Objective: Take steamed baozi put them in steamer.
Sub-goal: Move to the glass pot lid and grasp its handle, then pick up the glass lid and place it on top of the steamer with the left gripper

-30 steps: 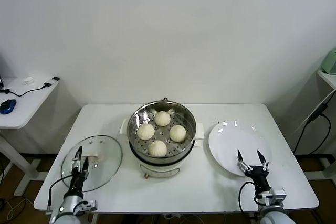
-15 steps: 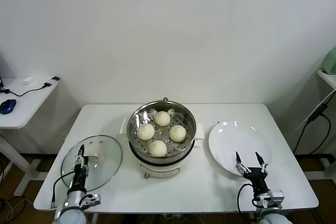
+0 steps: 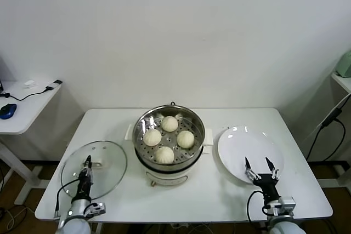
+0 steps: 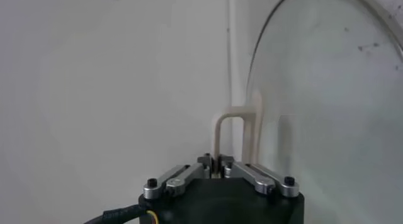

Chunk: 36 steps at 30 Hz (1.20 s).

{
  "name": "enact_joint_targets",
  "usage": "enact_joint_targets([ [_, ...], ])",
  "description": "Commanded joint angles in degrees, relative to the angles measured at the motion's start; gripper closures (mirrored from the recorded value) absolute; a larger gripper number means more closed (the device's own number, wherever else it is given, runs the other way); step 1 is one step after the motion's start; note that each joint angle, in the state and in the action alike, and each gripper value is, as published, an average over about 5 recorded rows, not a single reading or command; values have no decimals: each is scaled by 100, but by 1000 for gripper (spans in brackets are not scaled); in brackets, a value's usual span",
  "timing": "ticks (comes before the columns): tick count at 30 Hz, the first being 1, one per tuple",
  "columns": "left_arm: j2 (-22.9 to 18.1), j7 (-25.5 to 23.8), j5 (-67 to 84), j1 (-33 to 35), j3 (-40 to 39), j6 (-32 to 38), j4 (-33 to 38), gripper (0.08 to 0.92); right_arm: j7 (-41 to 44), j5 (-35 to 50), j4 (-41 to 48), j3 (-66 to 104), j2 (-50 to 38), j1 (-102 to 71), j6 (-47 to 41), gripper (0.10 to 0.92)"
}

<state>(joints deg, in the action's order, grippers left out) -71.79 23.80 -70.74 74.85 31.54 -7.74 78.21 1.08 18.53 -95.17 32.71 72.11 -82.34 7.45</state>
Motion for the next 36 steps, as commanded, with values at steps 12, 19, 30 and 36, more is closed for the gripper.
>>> enact_joint_targets([
  [12, 1372, -2439, 2052, 533, 234, -1609, 3986, 866, -149, -211, -266, 130, -162, -38, -308, 202],
  [19, 1059, -2919, 1478, -258, -887, -2630, 4634, 866, -62, -219, -249, 161, -171, -173, -169, 203],
  [30, -248, -3721, -758, -1039, -3190, -3585, 4397, 866, -44, -366, -146, 196, -61, -208, 247, 202],
  [36, -912, -3846, -1438, -1379, -3708, -3724, 3820, 866, -63, -518, 27, 168, 53, -207, 478, 203],
])
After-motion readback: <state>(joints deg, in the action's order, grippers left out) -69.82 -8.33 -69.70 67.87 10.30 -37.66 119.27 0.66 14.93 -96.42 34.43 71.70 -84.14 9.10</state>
